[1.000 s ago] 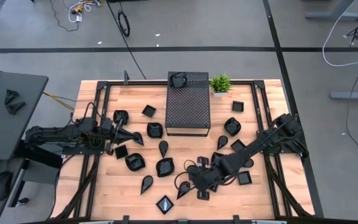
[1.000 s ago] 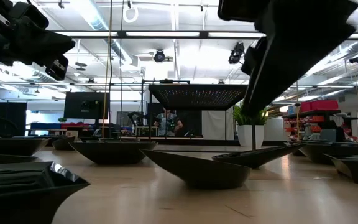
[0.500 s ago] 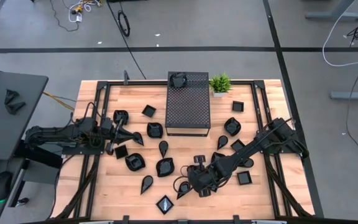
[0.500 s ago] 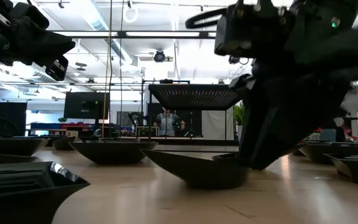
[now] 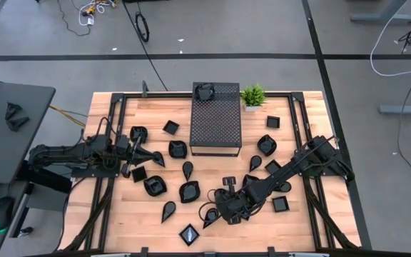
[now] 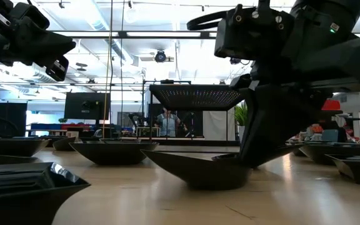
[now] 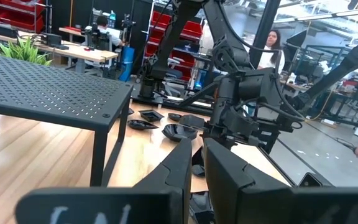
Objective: Pick & Place Mini shaped plates
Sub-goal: Put the black drop-shaped plate on the shelf
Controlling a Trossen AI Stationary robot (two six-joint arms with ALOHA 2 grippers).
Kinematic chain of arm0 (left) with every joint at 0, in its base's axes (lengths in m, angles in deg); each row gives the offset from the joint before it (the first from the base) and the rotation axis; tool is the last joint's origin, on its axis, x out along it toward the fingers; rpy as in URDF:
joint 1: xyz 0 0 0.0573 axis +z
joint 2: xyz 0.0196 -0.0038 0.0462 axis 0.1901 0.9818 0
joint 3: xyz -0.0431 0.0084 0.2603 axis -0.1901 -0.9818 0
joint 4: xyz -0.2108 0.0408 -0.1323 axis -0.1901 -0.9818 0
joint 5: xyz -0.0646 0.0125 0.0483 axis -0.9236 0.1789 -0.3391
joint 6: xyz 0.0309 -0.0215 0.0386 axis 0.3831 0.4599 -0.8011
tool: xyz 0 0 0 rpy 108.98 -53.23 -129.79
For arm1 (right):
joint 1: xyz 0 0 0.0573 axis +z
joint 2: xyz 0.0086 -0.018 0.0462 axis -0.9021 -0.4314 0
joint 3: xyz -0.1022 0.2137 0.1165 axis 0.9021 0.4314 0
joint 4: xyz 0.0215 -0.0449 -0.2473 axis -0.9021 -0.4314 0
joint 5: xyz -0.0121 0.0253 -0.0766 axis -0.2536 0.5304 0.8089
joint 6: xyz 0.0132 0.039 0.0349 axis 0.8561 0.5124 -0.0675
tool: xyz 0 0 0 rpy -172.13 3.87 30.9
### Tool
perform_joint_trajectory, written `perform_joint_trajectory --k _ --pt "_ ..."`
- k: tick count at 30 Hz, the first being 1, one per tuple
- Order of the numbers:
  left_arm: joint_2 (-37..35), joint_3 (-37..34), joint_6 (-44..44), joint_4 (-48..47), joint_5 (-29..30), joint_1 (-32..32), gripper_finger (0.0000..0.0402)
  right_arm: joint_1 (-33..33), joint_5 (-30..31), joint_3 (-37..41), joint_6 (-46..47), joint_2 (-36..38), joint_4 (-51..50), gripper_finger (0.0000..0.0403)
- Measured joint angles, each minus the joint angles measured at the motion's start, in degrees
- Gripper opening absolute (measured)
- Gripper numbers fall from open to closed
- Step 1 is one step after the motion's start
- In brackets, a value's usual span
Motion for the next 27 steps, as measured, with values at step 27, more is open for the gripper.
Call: perform_joint_trajectory --k 27 --pt "0.0 0.0 0.0 -0.2 3.2 0.0 0.0048 -29.6 -7.0 0.0 -53.7 23.3 -3.7 0.0004"
